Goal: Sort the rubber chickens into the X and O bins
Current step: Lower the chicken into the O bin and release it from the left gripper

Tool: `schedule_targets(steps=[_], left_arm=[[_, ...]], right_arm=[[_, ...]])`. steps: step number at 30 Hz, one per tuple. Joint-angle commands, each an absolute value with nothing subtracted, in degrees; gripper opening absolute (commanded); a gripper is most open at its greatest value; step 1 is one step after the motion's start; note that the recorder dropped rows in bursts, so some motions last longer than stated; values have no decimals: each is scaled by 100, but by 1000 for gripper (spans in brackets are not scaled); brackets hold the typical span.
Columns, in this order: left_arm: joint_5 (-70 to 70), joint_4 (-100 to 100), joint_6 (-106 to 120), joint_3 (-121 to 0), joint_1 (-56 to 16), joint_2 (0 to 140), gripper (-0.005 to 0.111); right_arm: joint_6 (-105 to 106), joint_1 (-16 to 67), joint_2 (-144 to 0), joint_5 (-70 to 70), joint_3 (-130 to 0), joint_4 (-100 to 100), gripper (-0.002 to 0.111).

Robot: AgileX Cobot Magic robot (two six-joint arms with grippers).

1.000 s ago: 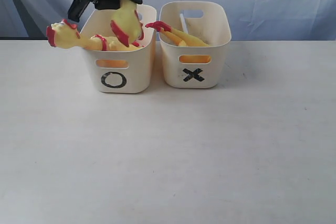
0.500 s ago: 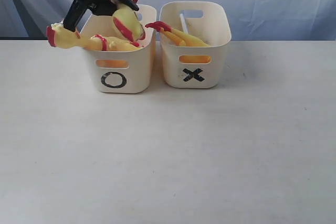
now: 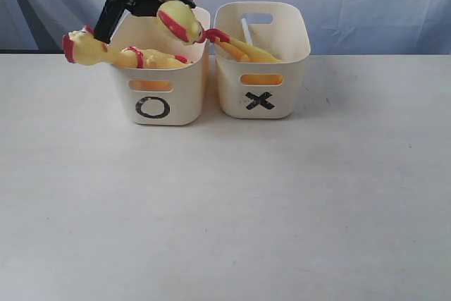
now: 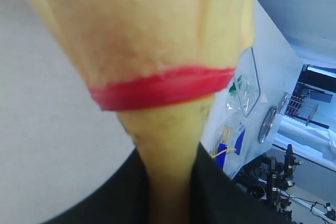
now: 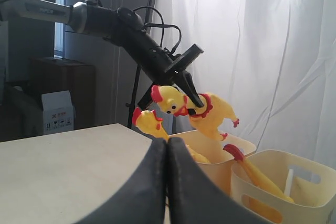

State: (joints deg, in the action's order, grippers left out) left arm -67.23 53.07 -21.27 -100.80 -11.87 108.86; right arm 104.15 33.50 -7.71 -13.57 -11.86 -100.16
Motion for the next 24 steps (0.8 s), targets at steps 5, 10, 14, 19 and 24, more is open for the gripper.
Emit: schedule_targets(steps=[5, 10, 14, 19, 24], left_arm=[[-6802, 5576, -2373, -10115, -1153, 11029, 0], [-6516, 5500, -2373, -10115, -1153, 11103, 0], [-6370, 5525, -2373, -10115, -1153, 11163, 0], [-6343, 5622, -2373, -10115, -1153, 11347, 0], [-6393, 5730, -2373, -10115, -1153, 11493, 0]], right_arm=[[10427, 3320, -750, -1361, -1161, -9995, -1], [10427, 3320, -750, -1325, -1161, -9995, -1], [10427, 3320, -750, -1325, -1161, -9995, -1], [10427, 3320, -750, -1325, -1161, -9995, -1], [10427, 3320, -750, -1325, -1161, -9995, -1]])
